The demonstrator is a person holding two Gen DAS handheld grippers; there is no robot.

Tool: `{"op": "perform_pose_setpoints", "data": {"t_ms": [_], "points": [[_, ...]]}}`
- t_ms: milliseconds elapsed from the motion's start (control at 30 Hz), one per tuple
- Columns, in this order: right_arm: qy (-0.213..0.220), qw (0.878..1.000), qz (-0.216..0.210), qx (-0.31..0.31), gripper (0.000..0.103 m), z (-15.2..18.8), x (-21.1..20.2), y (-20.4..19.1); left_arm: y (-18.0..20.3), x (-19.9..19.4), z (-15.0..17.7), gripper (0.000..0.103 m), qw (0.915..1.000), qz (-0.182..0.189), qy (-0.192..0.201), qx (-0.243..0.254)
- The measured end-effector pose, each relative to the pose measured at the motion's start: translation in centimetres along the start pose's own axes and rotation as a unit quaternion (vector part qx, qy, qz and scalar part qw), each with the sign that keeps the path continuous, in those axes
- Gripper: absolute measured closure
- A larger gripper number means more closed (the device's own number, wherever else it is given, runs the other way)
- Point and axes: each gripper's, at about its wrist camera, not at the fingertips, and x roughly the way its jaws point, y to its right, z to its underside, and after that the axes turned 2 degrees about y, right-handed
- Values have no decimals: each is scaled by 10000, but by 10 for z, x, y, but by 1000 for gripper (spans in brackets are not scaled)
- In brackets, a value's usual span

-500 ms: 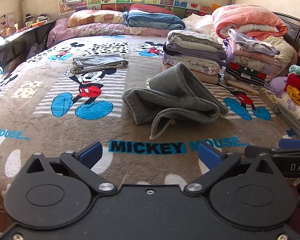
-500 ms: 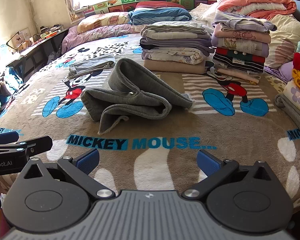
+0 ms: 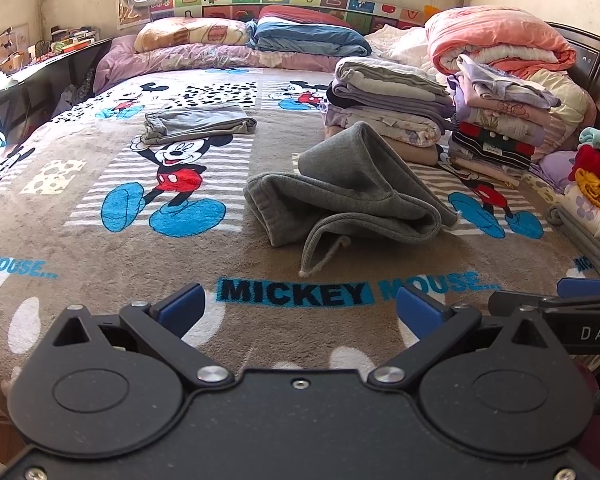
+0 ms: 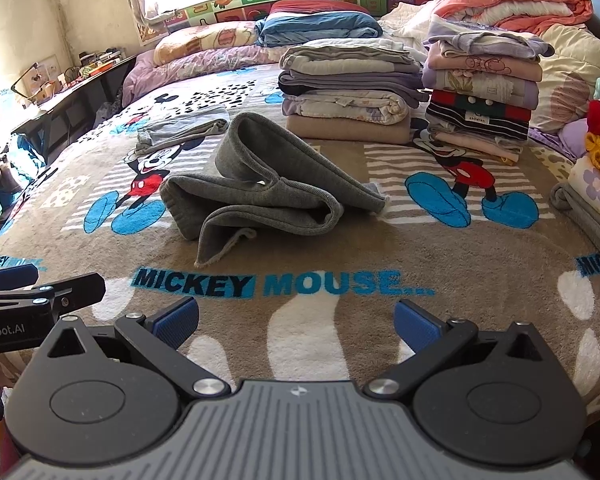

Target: Fold clothes

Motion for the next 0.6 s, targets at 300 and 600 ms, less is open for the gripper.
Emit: {"op": "perform_pose_setpoints", "data": {"t_ms": [300, 600], "points": [[-57, 9989, -345, 324, 0, 3, 12, 14, -1, 18, -2, 0, 9998, 142, -97, 79], [183, 9964, -557, 616, 0, 6, 34, 41, 6, 44, -8, 0, 9984, 391, 206, 351]]}}
